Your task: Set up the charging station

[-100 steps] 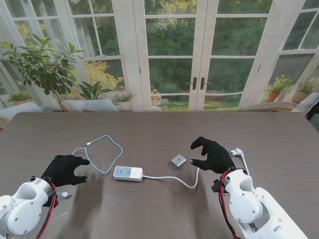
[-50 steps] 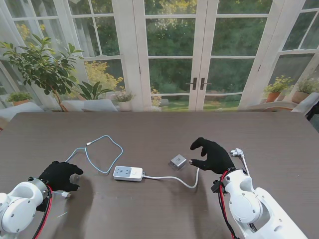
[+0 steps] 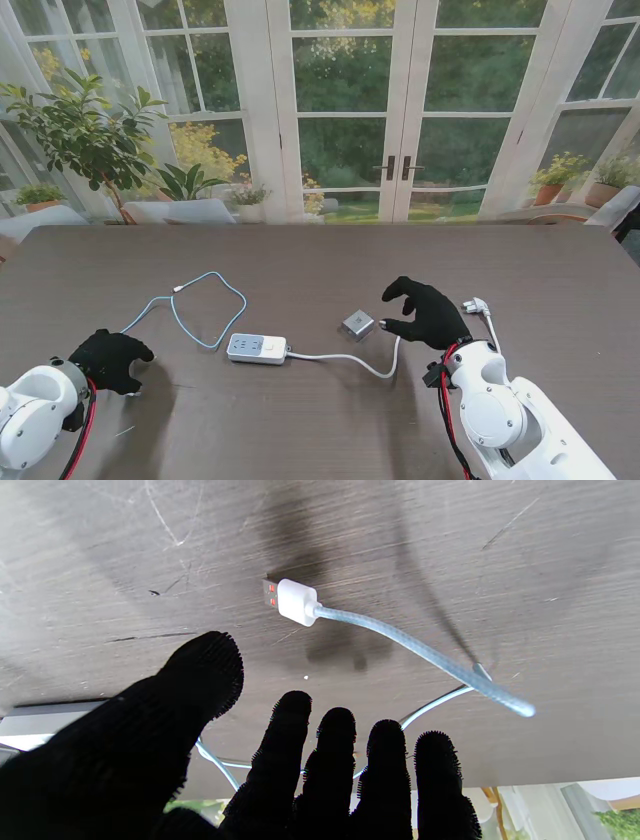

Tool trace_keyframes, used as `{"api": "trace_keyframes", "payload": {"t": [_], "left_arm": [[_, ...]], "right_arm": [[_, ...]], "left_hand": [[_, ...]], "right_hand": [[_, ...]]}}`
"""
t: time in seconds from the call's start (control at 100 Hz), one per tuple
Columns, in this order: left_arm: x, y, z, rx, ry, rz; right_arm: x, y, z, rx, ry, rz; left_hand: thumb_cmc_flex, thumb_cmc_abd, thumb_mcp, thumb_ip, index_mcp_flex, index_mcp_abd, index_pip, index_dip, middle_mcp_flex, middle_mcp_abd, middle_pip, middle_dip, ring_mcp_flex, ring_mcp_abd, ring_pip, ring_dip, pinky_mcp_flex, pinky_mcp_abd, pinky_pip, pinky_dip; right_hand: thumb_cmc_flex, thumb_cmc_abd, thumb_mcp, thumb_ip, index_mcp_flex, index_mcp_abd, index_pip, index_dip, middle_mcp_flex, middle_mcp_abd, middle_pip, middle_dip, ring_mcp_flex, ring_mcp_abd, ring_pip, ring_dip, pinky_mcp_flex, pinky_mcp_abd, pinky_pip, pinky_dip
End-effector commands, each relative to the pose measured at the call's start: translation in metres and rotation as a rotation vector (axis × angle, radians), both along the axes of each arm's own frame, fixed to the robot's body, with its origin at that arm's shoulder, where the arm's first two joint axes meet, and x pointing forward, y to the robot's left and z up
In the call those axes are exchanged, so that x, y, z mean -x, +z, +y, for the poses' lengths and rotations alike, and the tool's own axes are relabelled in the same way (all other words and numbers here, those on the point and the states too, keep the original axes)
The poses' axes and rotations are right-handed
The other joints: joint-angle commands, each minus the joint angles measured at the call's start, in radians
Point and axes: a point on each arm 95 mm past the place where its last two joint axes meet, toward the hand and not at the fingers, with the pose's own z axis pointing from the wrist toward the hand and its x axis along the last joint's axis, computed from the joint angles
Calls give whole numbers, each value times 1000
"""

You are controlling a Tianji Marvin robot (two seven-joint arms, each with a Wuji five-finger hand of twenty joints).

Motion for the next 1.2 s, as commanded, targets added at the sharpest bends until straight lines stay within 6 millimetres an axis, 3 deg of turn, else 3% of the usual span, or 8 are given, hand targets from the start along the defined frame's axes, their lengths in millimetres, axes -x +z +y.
{"api": "trace_keyframes", "payload": {"t": [0.0,0.17,0.5,0.96,1.05,1.19], "left_arm": [[2,-2,3,-24,6,21],[2,-7,5,-71,6,33],[4,-13,9,-107,21,63],[4,-15,6,-120,21,72],[3,-16,5,-119,20,78],[4,-16,4,-122,19,88]], "right_arm": [[3,-2,4,-6,12,17],[3,-3,4,-14,11,22],[4,-3,4,-30,9,31],[3,-4,5,-41,8,39],[3,-4,5,-40,7,40],[3,-5,4,-43,6,43]], "left_hand": [[19,-38,29,12,13,6,10,5,-1,-5,11,-2,25,-4,18,10,11,-7,36,5],[4,-37,25,11,27,0,21,14,22,-6,19,7,43,8,22,16,4,22,38,4],[-4,-36,25,10,54,-7,52,47,70,-3,30,28,99,0,43,41,42,13,95,27],[1,0,25,14,165,-68,220,225,203,-19,117,158,197,16,147,150,99,34,264,105],[43,-23,-13,-54,168,-90,292,308,224,-25,148,205,217,21,181,182,110,35,297,121],[98,-48,-68,-86,167,-122,407,346,259,-33,204,274,248,33,248,236,124,42,348,147]], "right_hand": [[-34,8,-8,21,20,3,-412,-5,-17,6,-15,-6,-7,-2,-23,-872,-10,3,-31,16],[-34,10,-10,21,21,5,-414,-5,-16,5,-16,-6,-6,-2,-23,-872,-11,2,-33,17],[-33,12,-10,22,25,9,-414,-5,-11,6,-18,-6,-7,-2,-25,-871,-14,3,-37,19],[-31,13,-9,22,23,12,-414,-5,-7,9,-19,-5,-6,1,-25,-870,-15,5,-41,22],[-30,12,-9,22,20,13,-414,-5,-8,9,-19,-5,-6,2,-25,-870,-13,5,-41,23],[-28,14,-9,22,19,15,-413,-5,-7,10,-19,-5,-7,1,-26,-870,-14,5,-43,23]]}}
